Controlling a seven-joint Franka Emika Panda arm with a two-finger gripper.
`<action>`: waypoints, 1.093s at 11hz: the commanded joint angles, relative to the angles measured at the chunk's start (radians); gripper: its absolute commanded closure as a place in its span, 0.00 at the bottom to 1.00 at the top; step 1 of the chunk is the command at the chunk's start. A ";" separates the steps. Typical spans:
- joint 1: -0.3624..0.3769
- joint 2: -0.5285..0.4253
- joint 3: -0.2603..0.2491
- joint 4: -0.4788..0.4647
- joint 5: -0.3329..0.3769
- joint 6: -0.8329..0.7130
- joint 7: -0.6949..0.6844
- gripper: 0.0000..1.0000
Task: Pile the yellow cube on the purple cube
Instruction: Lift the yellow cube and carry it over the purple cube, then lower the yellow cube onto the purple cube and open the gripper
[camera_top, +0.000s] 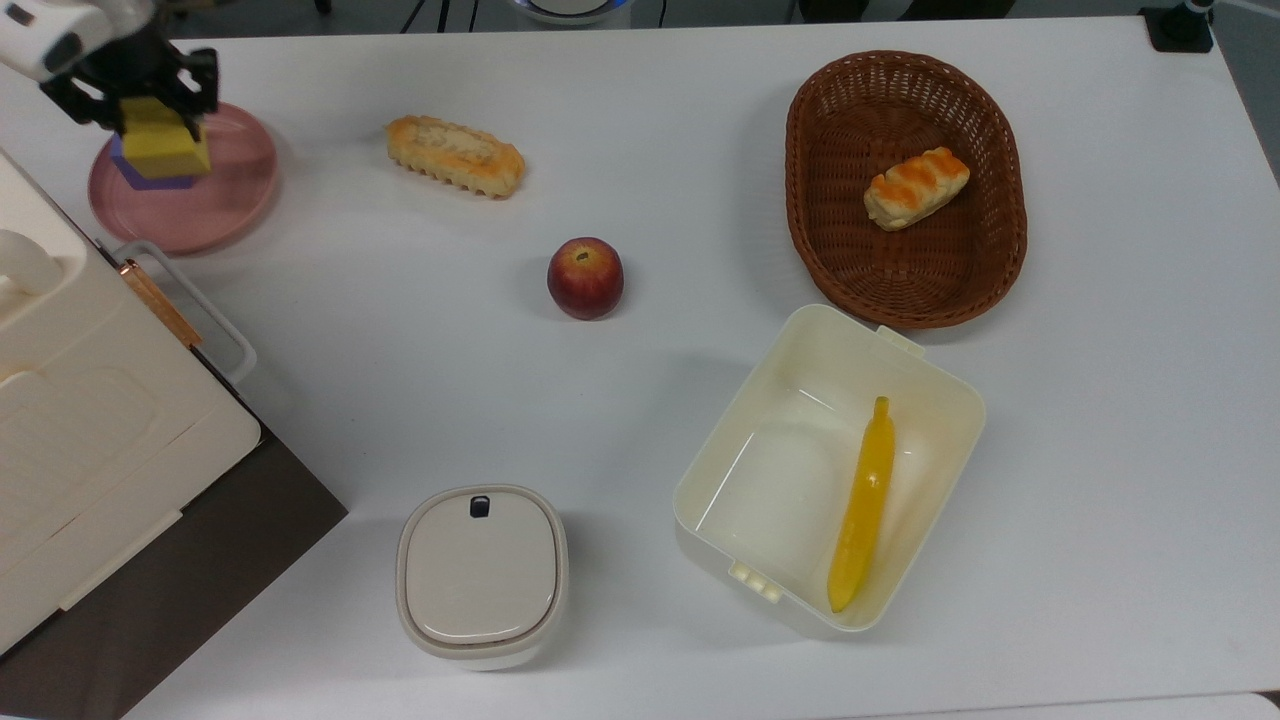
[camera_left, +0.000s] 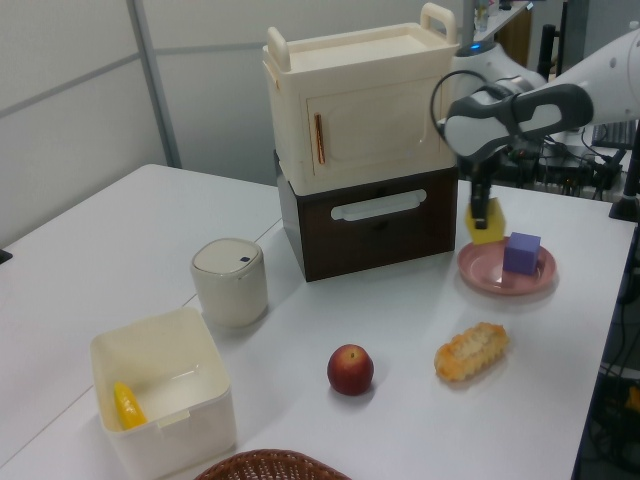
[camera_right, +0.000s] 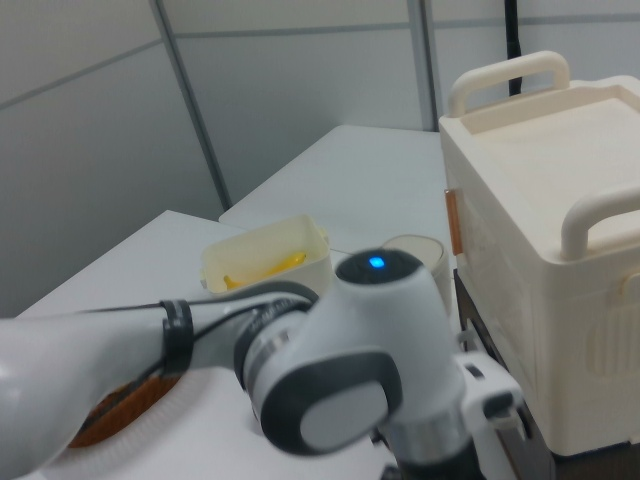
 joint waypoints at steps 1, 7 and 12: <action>-0.086 -0.032 0.001 -0.049 0.027 -0.006 -0.171 0.58; -0.116 -0.016 0.001 -0.046 0.113 0.005 -0.212 0.52; -0.116 0.000 0.001 -0.017 0.134 0.014 -0.222 0.36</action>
